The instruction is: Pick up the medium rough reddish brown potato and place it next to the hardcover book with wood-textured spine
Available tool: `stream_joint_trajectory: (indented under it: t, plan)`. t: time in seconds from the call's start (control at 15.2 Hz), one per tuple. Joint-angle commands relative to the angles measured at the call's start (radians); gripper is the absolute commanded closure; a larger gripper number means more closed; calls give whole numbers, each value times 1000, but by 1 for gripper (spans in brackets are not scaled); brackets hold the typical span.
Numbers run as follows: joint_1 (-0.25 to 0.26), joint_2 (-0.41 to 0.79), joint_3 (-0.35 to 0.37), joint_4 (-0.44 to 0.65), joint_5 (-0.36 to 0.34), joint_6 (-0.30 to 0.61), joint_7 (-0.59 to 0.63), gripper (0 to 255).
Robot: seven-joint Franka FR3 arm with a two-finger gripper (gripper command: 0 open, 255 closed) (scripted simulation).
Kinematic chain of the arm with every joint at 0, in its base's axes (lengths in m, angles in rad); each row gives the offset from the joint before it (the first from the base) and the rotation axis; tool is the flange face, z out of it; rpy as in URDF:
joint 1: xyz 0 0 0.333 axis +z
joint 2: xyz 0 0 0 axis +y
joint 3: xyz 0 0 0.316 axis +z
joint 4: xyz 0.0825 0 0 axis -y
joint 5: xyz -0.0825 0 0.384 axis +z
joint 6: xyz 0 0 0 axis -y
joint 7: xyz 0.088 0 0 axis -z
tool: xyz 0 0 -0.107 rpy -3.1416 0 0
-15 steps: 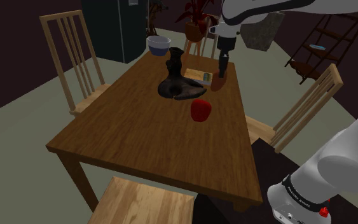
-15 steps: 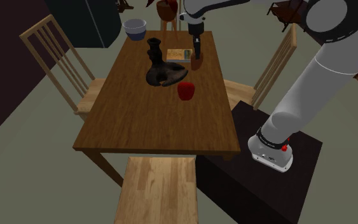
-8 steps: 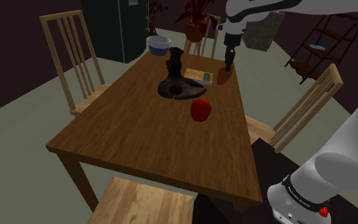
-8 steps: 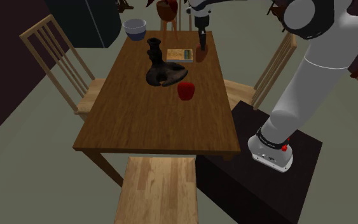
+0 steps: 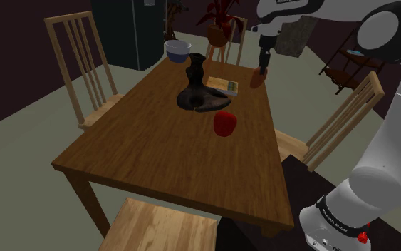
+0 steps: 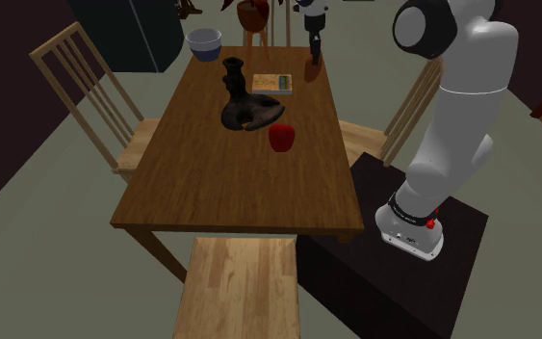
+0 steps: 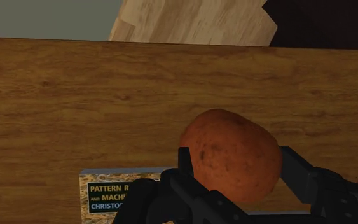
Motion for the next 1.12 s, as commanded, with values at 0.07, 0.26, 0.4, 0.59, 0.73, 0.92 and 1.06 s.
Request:
stream_joint_trajectory:
  t: [0.07,0.26,0.4,0.59,0.73,0.92,1.06]
  plan:
    - [-4,22,-1,1,3,22,-6,255]
    - [-4,26,0,-33,3,60,-4,255]
    - [-4,30,0,-55,3,85,-3,255]
    - [-4,37,1,-85,4,122,-1,255]
    - [-4,43,1,-103,5,147,0,255]
    - [-4,53,2,-129,6,183,1,255]
    - [-5,61,2,-145,7,206,2,255]
